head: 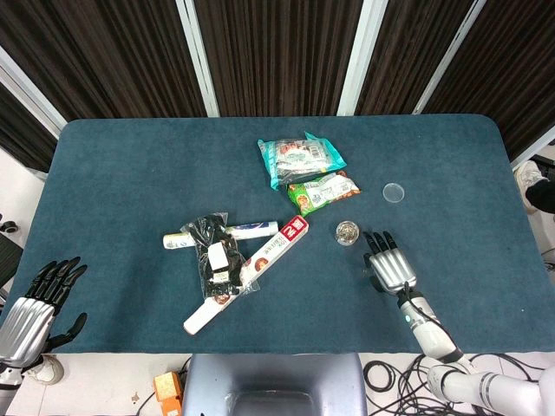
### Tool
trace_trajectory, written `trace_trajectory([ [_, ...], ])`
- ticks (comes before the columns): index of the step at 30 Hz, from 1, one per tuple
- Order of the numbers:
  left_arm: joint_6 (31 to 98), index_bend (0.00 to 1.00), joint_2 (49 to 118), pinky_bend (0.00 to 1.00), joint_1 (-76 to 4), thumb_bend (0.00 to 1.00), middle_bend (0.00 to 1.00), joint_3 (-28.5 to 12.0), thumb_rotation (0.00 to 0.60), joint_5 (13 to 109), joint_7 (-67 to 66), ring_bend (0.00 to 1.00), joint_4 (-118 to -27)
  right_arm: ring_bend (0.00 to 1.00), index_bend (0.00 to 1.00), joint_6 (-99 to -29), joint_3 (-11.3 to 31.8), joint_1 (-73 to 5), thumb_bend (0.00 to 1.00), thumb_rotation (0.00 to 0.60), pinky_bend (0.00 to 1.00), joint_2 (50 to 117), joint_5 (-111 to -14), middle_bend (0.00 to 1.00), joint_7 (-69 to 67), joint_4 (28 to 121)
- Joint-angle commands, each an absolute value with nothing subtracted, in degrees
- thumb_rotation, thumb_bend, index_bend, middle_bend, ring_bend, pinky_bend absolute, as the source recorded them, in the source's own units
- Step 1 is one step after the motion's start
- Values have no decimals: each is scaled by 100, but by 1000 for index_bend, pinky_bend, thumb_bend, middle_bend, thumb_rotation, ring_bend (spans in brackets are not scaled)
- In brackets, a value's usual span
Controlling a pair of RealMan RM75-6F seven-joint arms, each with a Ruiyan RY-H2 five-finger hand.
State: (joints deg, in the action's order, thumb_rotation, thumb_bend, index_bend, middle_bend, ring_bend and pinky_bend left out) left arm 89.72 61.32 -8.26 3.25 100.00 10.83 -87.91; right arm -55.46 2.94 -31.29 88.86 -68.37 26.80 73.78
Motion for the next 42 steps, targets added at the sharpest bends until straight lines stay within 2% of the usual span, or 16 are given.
trace_trajectory([
  [1, 8938, 0, 6132, 45, -841, 401, 2, 320, 600, 9981, 1097, 0, -8787, 0, 495, -5539, 303, -3132, 316, 600, 0, 8881, -6829, 0, 2684, 7375],
  [14, 8934, 0, 6133, 45, -864, 401, 1, 312, 600, 10003, 1076, 0, -8820, 0, 517, -5435, 335, -3174, 316, 600, 0, 8964, -6773, 0, 2685, 7289],
  [27, 9009, 0, 6123, 45, -825, 401, 1, 322, 600, 10013, 1122, 0, -8791, 0, 587, -5415, 317, -3181, 357, 600, 0, 9018, -6748, 0, 2774, 7242],
  [42, 9023, 0, 6125, 44, -819, 401, 1, 320, 600, 10015, 1145, 0, -8778, 0, 614, -5441, 323, -3174, 400, 600, 0, 9009, -6801, 0, 2714, 7249],
])
